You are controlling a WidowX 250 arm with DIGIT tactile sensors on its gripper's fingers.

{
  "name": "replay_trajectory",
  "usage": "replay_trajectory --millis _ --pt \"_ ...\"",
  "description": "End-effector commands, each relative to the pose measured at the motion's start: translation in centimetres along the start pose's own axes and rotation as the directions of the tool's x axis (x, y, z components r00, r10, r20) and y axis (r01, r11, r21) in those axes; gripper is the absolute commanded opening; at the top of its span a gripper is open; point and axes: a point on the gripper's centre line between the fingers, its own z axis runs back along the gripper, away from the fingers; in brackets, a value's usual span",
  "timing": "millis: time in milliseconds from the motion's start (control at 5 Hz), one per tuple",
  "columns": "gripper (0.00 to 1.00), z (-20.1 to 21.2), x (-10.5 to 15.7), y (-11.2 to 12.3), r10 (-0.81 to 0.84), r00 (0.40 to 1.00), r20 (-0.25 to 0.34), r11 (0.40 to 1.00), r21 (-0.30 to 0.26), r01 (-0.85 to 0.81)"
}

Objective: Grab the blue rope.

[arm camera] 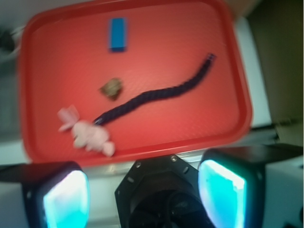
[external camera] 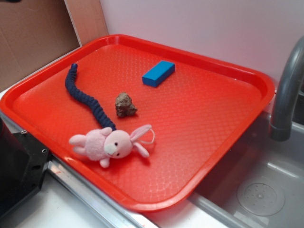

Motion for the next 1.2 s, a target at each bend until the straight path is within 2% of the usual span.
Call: replay_trajectory --millis 0,200,400,600,800,1000 --pt "1.0 -6.1 4.6 1.7 0.46 0.884 0.09 0.878 0.105 -0.467" --pt "1.0 -10.1 6.4 2.9 0.648 0.736 0.196 0.732 0.107 -0.673" --pt "1.0 -13.5 7.2 3.6 0.726 0.651 0.222 0.651 0.085 -0.755" --pt "1.0 -16.5 6.6 4.5 0.754 0.614 0.235 0.612 0.088 -0.786" --pt "1.0 -19.0 6.0 5.4 0.764 0.593 0.255 0.578 0.137 -0.804" --pt "1.0 -20.9 6.0 5.7 0.752 0.605 0.262 0.597 0.119 -0.794"
